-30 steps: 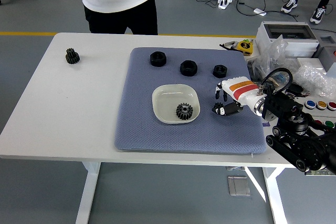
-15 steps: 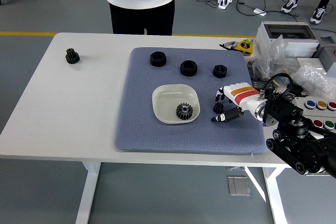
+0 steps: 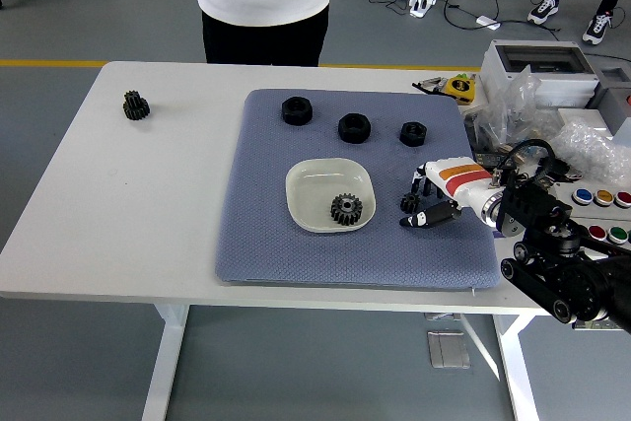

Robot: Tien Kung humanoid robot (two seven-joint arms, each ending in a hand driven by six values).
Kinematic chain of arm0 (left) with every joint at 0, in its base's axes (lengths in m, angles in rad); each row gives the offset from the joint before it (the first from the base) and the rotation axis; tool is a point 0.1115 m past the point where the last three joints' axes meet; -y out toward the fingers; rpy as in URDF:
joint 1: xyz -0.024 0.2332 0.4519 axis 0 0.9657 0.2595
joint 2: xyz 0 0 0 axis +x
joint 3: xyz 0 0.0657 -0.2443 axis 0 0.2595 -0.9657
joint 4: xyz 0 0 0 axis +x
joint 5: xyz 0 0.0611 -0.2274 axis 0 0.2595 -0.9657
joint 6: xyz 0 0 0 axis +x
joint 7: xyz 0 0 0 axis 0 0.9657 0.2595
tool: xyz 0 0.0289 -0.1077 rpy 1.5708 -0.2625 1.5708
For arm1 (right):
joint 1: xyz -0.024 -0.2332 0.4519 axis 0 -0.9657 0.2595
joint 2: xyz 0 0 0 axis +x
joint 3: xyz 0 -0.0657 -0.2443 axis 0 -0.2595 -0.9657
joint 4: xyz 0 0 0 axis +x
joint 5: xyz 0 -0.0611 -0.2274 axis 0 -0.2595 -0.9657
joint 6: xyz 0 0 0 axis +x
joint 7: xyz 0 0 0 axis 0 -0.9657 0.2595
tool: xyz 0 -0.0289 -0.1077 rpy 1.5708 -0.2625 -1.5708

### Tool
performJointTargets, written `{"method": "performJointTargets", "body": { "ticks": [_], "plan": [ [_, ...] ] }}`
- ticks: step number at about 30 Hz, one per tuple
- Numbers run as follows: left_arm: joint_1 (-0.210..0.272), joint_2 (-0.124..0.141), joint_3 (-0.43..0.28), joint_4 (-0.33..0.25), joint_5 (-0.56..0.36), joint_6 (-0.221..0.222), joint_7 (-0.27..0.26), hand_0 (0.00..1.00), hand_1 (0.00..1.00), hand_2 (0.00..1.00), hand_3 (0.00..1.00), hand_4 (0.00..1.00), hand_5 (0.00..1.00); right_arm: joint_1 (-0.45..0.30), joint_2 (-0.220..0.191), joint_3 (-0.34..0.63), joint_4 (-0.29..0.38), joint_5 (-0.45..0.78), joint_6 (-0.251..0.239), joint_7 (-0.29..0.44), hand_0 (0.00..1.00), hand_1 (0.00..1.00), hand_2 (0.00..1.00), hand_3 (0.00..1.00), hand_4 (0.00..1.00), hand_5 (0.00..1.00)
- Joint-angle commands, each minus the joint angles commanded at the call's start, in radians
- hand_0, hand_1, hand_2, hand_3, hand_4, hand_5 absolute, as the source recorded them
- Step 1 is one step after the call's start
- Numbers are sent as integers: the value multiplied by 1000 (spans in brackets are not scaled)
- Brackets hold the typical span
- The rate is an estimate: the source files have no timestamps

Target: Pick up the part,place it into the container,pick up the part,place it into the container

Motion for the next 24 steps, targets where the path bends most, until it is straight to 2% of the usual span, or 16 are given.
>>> {"method": "performJointTargets", "body": {
  "ticks": [8,9,14,15,20,21,24],
  "plan": [
    [-5,0,4,0,-4,0,-1,629,631,618,563,631,553,0,10,-8,-6,17,-11,1,151,319,468,529,924,564],
    [-5,0,4,0,-4,0,-1,629,631,619,564,631,553,0,10,-8,-6,19,-14,1,113,269,436,517,871,584],
    [-6,0,6,0,-9,1,-3,629,631,619,564,631,553,3,18,-14,-20,34,-26,-3,113,269,436,517,871,584],
    [-6,0,6,0,-9,1,-2,628,632,619,564,631,553,2,21,-17,-26,40,-27,-3,90,228,384,490,785,547],
    [-6,0,9,-1,-14,1,-3,628,632,619,564,631,553,-6,26,-31,-37,52,-29,-4,90,228,384,490,785,547],
    [-6,-1,8,-1,-13,1,-3,628,632,619,564,630,554,-7,27,-33,-38,53,-29,-5,55,180,298,452,780,462],
    [-7,-1,8,-1,-13,1,-3,628,632,619,564,630,554,-9,27,-37,-40,54,-29,-6,55,180,298,452,780,462]
  ]
}}
